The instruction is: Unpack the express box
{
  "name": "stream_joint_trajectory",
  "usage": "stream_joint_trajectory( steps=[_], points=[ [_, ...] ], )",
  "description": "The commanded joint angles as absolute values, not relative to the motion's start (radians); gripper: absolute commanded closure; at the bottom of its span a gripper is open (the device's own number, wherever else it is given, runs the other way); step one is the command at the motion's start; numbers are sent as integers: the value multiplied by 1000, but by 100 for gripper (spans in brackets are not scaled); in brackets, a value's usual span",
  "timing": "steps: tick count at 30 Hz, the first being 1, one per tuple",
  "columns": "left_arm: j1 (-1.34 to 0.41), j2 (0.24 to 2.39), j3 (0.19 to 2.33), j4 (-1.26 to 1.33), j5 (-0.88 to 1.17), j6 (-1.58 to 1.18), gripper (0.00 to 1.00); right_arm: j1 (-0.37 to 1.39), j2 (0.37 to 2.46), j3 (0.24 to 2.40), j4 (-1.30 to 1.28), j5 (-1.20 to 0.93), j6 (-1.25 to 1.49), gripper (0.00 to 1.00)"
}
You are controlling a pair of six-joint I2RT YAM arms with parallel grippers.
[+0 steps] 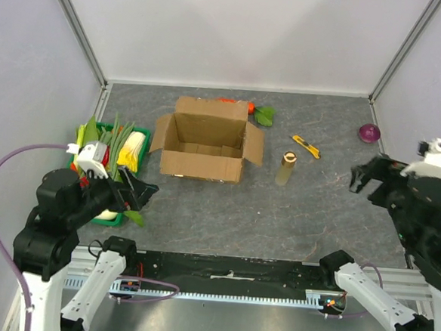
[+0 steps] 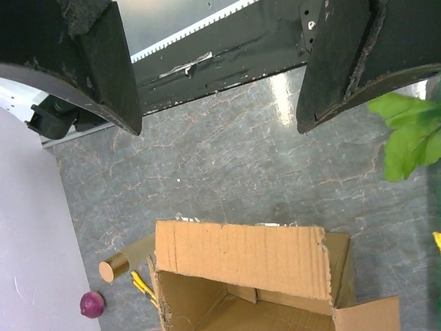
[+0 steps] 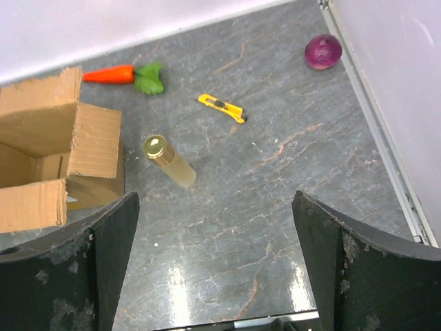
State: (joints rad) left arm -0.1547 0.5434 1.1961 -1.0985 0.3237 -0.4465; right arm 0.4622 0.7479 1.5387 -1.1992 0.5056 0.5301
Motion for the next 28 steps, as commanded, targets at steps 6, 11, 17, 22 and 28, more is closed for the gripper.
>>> stream_joint_trajectory(
  steps=[6, 11, 17, 22, 28],
  points=[
    [-155, 500, 1339, -1368, 227, -433, 4, 462, 677, 1638, -1348, 554, 519, 2],
    [-155, 492, 1368, -1393, 212, -419, 4, 462, 678, 1675, -1368, 529, 509, 2],
    [-155, 462, 1348, -1401, 252, -422, 4, 462, 673, 1672, -1368, 514, 509, 2],
    [-155, 439, 1350, -1414, 258, -425, 4, 462, 677, 1663, -1373, 496, 514, 2],
    [-155, 422, 1358, -1404, 270, -439, 4, 462, 678, 1660, -1371, 489, 509, 2]
  ],
)
